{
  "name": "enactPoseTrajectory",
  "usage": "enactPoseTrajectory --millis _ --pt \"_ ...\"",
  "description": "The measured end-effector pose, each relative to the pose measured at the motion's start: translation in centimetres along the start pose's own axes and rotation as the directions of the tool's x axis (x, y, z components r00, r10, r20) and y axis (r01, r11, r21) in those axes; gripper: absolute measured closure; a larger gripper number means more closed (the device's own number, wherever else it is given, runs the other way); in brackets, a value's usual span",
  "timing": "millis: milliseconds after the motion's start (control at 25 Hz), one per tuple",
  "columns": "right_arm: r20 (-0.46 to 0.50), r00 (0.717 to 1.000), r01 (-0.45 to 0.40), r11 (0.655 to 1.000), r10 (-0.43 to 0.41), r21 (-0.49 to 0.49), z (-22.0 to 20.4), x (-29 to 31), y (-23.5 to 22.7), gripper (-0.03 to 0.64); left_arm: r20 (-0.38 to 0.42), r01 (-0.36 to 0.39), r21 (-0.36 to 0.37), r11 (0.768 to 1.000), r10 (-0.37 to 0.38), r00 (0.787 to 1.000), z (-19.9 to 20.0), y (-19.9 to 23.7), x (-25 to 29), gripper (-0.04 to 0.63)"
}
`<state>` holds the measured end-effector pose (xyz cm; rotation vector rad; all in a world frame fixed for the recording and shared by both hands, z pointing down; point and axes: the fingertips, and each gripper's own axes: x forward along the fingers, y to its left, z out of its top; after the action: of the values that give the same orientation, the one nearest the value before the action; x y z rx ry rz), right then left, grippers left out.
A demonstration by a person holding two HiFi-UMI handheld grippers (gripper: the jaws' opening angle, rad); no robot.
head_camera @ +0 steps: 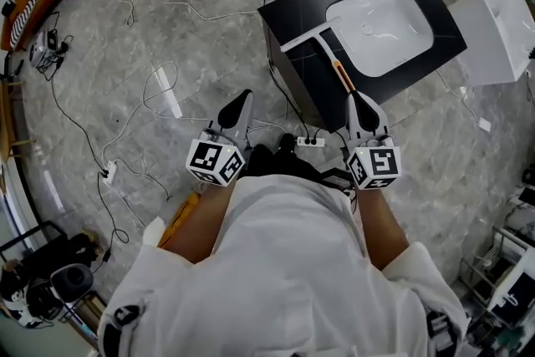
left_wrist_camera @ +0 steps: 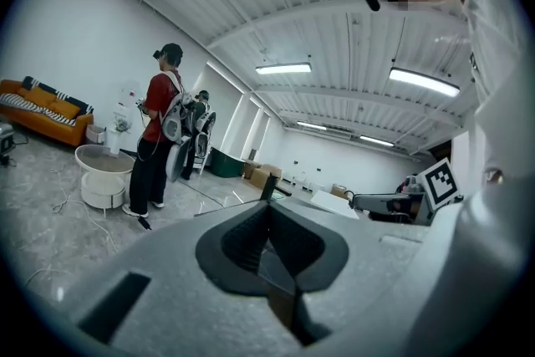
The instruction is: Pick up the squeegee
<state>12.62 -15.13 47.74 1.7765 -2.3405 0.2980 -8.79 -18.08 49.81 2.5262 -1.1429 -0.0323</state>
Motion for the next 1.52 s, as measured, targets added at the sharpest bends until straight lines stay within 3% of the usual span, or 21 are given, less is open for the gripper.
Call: enactPoseTrajectory --millis 240,400,560,640,680,1160,1520 --pt "-0.119 0.993 -0.019 1.0 0.021 0.017 -1.8 5.3 -2.5 0.601 -0.059 0.07 -0.036 0.997 -0.073 0.996 -1.0 2.7 5.8 0.583" --pt "-0.255 0.963 -0.075 0.995 0.088 0.059 -4.5 9.2 -3.3 0.6 -0.073 0.089 -0.054 0.995 -0.093 0.993 -1.7 4.9 9.1 0.583" --pt "-0.345 0.934 -0.078 0.996 0.09 0.049 -5.9 12.0 -5.1 0.582 -0.095 0.098 -0.08 0.992 -0.105 0.99 -2.9 6.3 11.5 0.583" --pt "-0.392 0.915 -0.086 0.995 0.099 0.051 -6.6 13.6 -5.8 0.505 -0.103 0.095 -0.094 0.991 -0.105 0.989 -3.6 6.8 12.4 0.583" --pt "-0.415 0.903 -0.092 0.994 0.106 0.052 -7.1 14.3 -6.0 0.499 -0.108 0.09 -0.103 0.991 -0.101 0.989 -4.0 7.1 12.6 0.583" --pt "-0.61 0.782 -0.172 0.985 0.128 -0.015 -12.7 20.2 -7.3 0.48 -0.153 0.027 -0.193 0.981 -0.057 0.987 -8.3 10.5 13.2 0.583" --pt "-0.74 0.665 -0.243 0.966 0.101 -0.087 -16.8 21.6 -7.0 0.48 -0.161 -0.01 -0.225 0.974 -0.027 0.987 -10.1 12.5 12.5 0.583"
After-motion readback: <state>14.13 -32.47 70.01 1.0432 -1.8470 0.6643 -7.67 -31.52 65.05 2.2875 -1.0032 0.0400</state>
